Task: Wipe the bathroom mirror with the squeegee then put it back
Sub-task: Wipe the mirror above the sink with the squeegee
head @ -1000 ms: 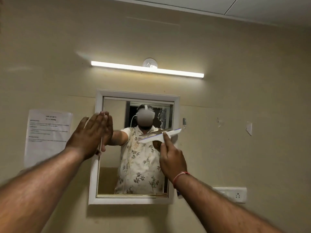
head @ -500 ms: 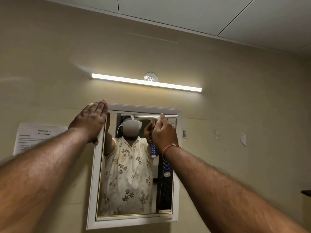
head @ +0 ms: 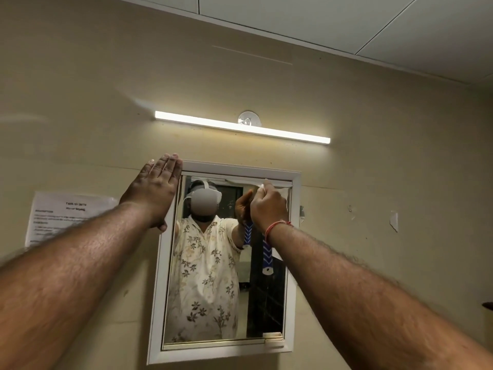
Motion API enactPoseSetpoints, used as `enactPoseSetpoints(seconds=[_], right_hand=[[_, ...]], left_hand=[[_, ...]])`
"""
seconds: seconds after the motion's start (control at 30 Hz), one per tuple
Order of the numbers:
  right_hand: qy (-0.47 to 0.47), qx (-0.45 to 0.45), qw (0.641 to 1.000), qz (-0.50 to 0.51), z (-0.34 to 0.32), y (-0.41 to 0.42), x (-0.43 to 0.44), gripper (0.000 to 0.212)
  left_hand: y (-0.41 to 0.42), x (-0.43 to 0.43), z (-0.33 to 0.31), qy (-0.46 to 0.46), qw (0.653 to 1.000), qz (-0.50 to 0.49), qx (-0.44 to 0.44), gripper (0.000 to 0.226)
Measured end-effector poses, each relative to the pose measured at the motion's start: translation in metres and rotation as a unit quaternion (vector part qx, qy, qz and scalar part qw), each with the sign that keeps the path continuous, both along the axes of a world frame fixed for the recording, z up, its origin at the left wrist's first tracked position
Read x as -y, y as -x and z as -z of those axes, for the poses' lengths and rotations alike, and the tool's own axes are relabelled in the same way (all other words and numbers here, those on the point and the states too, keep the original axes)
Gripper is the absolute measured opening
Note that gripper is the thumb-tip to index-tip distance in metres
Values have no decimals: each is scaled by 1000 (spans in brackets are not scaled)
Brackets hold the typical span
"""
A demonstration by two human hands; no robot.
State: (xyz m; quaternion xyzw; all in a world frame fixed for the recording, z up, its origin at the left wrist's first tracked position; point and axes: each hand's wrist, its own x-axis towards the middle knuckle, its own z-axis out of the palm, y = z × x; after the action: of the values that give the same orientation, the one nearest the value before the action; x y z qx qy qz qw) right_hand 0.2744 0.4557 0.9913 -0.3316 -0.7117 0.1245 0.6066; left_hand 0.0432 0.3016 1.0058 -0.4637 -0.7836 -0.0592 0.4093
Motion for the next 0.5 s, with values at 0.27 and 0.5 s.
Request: enactPoseSetpoints(seconds=[0.27,0.5], right_hand=[[14,-5,1000,-20,-2,1,-4,42],[30,-17,999,-19,8,5,-8,49]], left_hand=[[-5,7,5,27,999,4,28,191],[-6,13,26,14,999,16,47,184]])
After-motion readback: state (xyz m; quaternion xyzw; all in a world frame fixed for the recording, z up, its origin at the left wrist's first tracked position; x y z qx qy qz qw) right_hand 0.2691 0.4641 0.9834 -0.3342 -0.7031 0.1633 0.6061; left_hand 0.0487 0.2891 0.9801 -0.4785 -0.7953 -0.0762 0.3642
